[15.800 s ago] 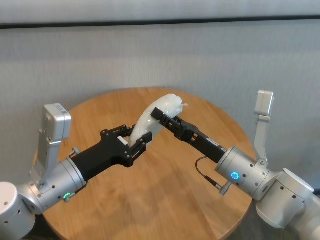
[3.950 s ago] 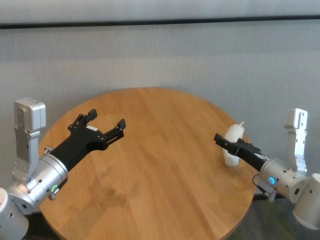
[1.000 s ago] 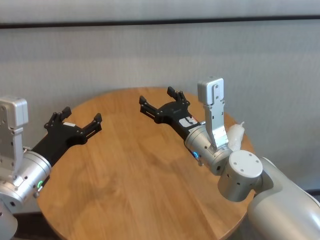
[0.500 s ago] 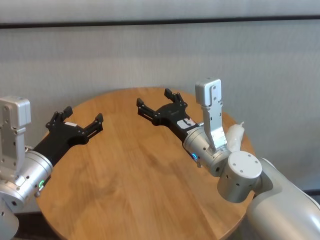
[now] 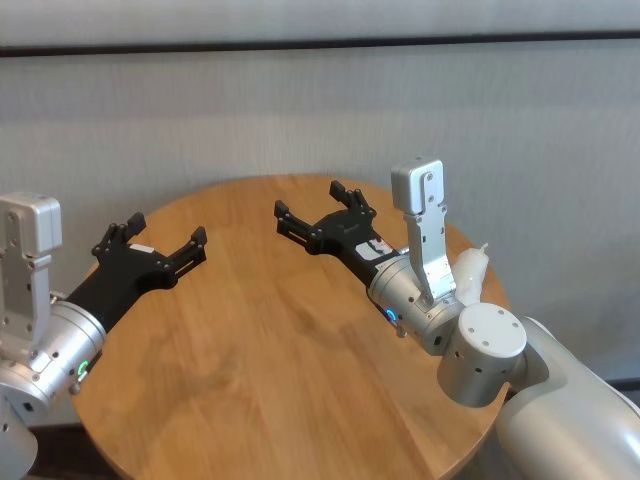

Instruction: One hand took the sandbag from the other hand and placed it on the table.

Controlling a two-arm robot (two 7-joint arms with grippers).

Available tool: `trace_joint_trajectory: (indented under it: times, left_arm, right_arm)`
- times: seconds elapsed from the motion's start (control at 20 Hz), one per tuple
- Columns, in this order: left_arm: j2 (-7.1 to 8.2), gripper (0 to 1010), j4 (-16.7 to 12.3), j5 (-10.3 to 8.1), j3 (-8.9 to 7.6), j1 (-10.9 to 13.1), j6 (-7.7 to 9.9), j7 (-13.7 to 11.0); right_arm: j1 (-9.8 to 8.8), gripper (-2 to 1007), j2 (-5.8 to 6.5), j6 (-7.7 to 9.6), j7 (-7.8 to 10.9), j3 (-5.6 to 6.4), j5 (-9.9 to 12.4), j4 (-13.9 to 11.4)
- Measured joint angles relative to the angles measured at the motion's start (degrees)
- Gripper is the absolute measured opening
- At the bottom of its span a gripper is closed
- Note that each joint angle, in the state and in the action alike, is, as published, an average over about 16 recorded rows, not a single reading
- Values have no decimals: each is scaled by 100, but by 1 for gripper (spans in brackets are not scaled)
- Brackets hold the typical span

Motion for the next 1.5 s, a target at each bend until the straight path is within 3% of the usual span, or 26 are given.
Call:
trace_joint_trajectory:
  times: [1.5]
  left_arm:
    - [8,1000,-7,-14,2,0,7,0]
  right_arm:
    - [11,1001,0,-38,-18,-10,13,21]
